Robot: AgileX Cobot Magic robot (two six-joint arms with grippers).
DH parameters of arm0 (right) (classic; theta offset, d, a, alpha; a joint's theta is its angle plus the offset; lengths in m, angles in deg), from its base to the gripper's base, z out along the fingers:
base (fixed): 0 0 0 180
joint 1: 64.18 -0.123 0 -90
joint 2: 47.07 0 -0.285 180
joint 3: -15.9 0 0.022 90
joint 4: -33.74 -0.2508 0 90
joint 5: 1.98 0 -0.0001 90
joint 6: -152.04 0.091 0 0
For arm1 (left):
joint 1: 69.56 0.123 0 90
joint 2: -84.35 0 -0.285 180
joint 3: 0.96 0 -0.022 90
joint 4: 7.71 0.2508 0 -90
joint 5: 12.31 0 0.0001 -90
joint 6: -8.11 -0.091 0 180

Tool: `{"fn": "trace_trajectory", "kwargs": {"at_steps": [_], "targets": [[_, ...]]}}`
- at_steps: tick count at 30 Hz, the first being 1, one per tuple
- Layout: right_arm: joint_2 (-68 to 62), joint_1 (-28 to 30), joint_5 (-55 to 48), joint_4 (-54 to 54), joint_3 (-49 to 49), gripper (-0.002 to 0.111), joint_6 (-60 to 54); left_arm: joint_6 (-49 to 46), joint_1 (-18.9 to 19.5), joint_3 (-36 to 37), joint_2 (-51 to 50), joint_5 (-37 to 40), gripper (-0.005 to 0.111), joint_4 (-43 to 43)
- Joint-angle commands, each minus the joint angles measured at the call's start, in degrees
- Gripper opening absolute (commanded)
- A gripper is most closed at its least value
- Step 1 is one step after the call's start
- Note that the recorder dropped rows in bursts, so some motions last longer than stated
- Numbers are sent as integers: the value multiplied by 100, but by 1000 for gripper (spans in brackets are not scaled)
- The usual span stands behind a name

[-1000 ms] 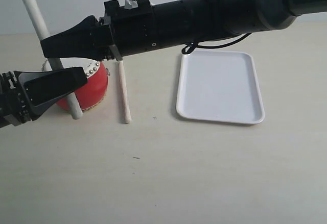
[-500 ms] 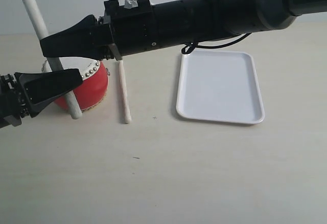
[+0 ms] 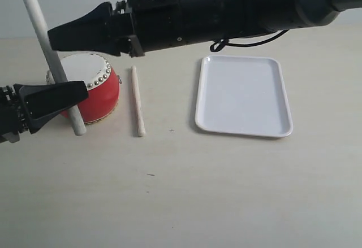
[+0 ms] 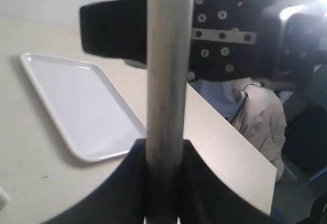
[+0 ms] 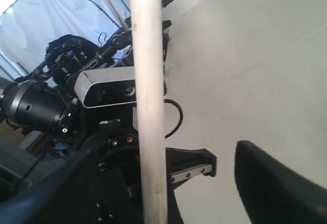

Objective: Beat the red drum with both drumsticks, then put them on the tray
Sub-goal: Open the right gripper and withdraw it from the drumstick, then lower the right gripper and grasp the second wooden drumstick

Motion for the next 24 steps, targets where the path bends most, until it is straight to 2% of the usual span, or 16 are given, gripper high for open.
{"fn": "trace_trajectory", "kwargs": {"at_steps": [1,4,7,10,14,16,20,24], "targets": [[277,414,843,76,1,74,317,-20,286,-46,-20,436,0,109],[416,612,1892,781,-104,74,1084,81,489,-46,1,966,0,162],[459,618,2907,2959,-478,70,2959,186,609,-46,142,1485,0,162],[356,454,3134,5189,-963,70,5260,223,648,-46,407,1979,0,123],[102,148,3042,7434,-1545,70,7174,415,648,-46,997,2790,0,135],[-115,2,2833,8011,-1744,70,7674,614,648,-46,1280,3318,0,207],[-631,-323,2318,8152,-2051,70,7893,1294,648,-46,1828,4153,0,777],[-1137,-620,1808,8536,-2424,68,8220,2007,648,-46,2351,4453,0,1521]]}}
